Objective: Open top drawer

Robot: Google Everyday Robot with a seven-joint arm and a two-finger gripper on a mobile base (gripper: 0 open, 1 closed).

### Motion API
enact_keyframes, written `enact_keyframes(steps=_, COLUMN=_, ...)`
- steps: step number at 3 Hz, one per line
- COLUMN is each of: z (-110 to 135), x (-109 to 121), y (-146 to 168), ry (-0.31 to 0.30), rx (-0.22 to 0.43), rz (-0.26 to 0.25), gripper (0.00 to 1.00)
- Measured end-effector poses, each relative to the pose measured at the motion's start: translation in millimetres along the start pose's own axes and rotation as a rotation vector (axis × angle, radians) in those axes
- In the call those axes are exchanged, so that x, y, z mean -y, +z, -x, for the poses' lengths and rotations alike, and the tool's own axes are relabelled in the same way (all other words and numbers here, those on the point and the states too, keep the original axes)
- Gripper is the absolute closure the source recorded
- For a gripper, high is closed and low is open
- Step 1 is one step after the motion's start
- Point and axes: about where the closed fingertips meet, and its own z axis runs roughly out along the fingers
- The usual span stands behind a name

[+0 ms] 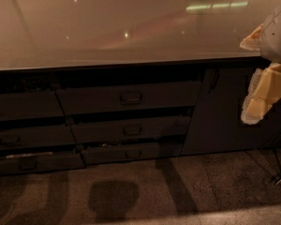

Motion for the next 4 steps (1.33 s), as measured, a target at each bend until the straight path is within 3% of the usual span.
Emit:
enact_keyframes(steps=1, z=3, x=5, y=2, ry=0.0, rx=-0.005, rz=0.0, gripper=0.0)
enact_keyframes(steps=3, z=69, x=26, y=58, ry=-0.121, rx=-0.057, rz=0.021, gripper=0.0)
enact_keyframes(steps=4, z=125, x=5, y=99, ry=-0.273, rx=-0.108, rz=0.052, gripper=0.0)
